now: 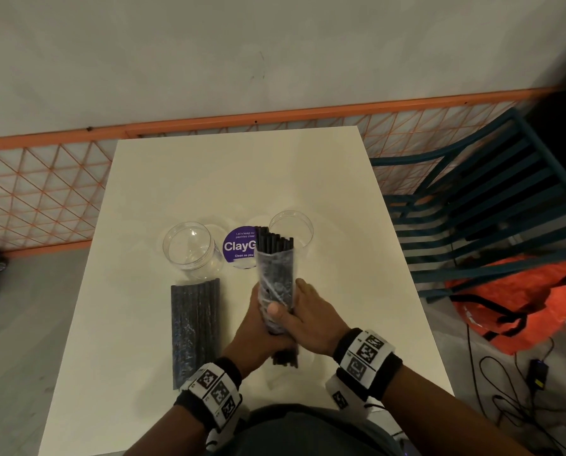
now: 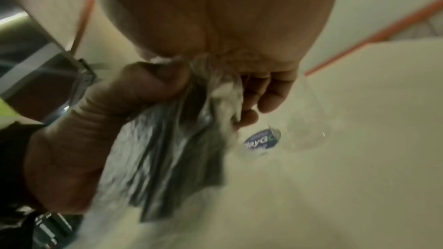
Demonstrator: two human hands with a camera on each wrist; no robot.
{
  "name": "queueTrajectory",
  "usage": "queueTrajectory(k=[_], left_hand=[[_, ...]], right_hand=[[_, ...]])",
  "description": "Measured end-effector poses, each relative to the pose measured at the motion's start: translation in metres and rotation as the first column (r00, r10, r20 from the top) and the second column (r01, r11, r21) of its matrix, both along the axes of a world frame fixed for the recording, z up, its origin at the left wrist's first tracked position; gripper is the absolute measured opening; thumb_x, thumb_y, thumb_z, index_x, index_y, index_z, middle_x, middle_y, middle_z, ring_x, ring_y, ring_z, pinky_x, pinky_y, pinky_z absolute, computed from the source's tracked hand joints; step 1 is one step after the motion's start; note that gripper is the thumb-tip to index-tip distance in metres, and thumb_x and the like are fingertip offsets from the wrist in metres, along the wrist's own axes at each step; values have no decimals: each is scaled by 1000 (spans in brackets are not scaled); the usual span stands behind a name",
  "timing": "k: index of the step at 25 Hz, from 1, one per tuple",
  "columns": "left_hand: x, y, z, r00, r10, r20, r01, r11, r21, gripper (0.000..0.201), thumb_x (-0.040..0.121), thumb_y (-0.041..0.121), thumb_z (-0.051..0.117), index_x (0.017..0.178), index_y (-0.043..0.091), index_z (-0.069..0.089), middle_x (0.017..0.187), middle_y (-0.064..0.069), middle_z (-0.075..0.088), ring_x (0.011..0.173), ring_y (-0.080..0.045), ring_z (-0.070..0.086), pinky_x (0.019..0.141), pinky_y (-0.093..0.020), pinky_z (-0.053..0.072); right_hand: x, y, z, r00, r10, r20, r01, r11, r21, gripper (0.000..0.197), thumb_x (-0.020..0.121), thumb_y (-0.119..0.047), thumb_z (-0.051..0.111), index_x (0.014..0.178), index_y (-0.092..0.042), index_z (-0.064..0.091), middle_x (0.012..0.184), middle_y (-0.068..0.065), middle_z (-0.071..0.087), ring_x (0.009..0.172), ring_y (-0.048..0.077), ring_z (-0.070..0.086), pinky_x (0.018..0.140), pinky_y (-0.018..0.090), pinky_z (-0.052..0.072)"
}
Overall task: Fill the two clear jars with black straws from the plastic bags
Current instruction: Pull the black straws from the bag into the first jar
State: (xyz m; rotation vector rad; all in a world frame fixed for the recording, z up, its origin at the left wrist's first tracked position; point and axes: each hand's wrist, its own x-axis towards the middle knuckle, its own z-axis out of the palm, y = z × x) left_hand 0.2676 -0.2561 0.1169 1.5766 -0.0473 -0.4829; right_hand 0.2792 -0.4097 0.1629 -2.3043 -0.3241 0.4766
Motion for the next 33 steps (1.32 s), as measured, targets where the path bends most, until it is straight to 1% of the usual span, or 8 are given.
queueTrajectory(k=[5, 7, 12, 17, 21, 25, 29, 33], left_hand=[[20, 23, 19, 996, 23, -84, -31, 994, -105, 65, 62, 16, 79, 120, -4, 55, 106, -22, 69, 96, -24, 69, 81, -29, 59], [25, 32, 30, 988, -14, -151, -9, 989, -149, 72, 59, 14, 78, 124, -5, 55, 107, -23, 68, 95, -25, 67, 79, -28, 58], [27, 19, 75, 960, -243, -139, 228, 966, -119, 44, 72, -7, 60, 113, 7, 61, 99, -1, 69, 97, -9, 66, 77, -16, 53], [35, 15, 107, 925, -330, -188, 312, 942, -122, 34, 72, 5, 71, 106, 9, 65, 90, 5, 75, 92, -9, 70, 82, -26, 58], [47, 18, 137, 902, -241, -359, 134, 945, -298, 61, 83, 54, 64, 111, 1, 70, 100, -20, 76, 87, -28, 72, 78, -35, 59], [77, 29, 162, 926, -145, -348, -14, 909, -416, 92, 78, 83, 28, 137, 18, 52, 95, -20, 74, 67, -26, 71, 59, -30, 57], [83, 28, 154, 995, 76, -59, -69, 991, 112, 42, 93, 55, 53, 123, 27, 61, 80, 3, 76, 62, -11, 64, 59, -26, 46], [48, 38, 110, 994, 31, -108, 0, 962, 274, 17, 89, 42, 69, 105, 36, 65, 84, 2, 75, 66, -6, 65, 63, -27, 48]], right_hand=[[13, -21, 34, 958, 53, 282, 26, 963, -268, 62, 90, -71, 24, 116, -21, 51, 107, 1, 50, 93, 20, 51, 74, 42, 52], [18, -33, 39, 793, 136, 594, 94, 936, -340, 46, 87, -39, 54, 130, -22, 47, 125, 6, 54, 109, 28, 54, 83, 48, 52], [41, -19, 51, 285, 717, 636, -180, 692, -699, 51, 101, -20, 33, 151, -21, 25, 156, 7, 35, 145, 34, 28, 117, 58, 19], [79, -14, 57, 108, 704, 702, -370, 684, -629, 36, 98, -17, 43, 130, -21, 56, 102, 1, 69, 91, 27, 63, 95, 43, 45], [90, -8, 68, 372, 587, 719, -373, 804, -463, 26, 85, -32, 55, 106, -20, 64, 87, 0, 69, 80, 25, 65, 79, 34, 43], [111, -6, 87, 762, -94, 640, 85, 995, 45, 25, 74, -34, 66, 85, -12, 66, 75, 2, 68, 69, 14, 63, 69, 29, 51], [142, -12, 87, 729, -684, 27, 524, 583, 622, 26, 78, -7, 75, 79, -21, 53, 77, -13, 57, 60, -19, 55, 59, 4, 45], [154, -8, 63, 645, -728, -233, 619, 319, 718, 34, 77, 3, 75, 84, -25, 56, 86, -13, 63, 65, -15, 62, 60, 4, 47]])
